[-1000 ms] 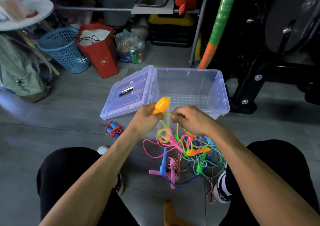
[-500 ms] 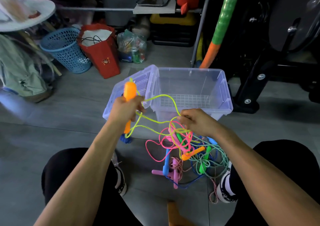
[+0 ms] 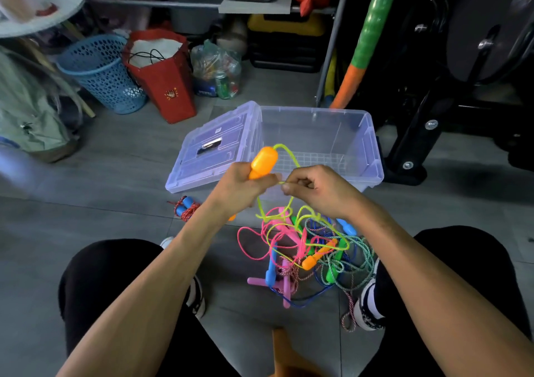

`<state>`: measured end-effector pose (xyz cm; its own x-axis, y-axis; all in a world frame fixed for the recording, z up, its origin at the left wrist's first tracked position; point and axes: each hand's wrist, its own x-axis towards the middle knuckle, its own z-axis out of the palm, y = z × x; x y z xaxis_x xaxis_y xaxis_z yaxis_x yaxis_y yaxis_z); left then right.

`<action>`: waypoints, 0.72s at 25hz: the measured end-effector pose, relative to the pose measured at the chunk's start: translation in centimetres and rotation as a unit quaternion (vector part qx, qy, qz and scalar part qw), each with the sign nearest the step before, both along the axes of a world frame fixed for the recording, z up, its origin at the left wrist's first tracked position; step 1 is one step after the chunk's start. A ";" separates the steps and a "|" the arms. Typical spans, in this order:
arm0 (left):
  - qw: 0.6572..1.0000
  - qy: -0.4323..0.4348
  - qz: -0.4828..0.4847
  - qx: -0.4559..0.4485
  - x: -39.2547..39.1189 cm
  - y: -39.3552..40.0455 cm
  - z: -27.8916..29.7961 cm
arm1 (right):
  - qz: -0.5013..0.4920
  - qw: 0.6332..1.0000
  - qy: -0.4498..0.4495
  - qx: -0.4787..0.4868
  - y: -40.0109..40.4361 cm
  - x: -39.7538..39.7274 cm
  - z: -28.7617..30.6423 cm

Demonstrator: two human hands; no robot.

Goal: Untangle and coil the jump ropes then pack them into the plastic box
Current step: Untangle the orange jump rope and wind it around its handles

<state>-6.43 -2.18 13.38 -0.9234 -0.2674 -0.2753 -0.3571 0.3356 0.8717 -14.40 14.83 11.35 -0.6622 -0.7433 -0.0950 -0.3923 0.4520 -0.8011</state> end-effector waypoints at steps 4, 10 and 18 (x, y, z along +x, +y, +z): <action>0.942 0.100 0.262 0.187 -1.0 -3.5 0.8 | 0.004 0.995 -0.002 0.104 1.9 -0.7 -0.8; 0.995 -0.038 0.085 -0.035 -0.7 -2.0 -1.1 | -0.014 0.996 0.008 0.084 1.3 -0.3 1.9; 0.999 0.015 0.015 0.049 -0.5 0.0 0.0 | -0.017 0.999 -0.016 0.027 2.3 -0.3 2.7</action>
<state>-6.94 -2.14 13.40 -0.9240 -0.2678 -0.2729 -0.3380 0.2384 0.9105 -14.65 17.13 14.01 -0.6824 -0.7142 -0.1557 -0.3518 0.5077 -0.7864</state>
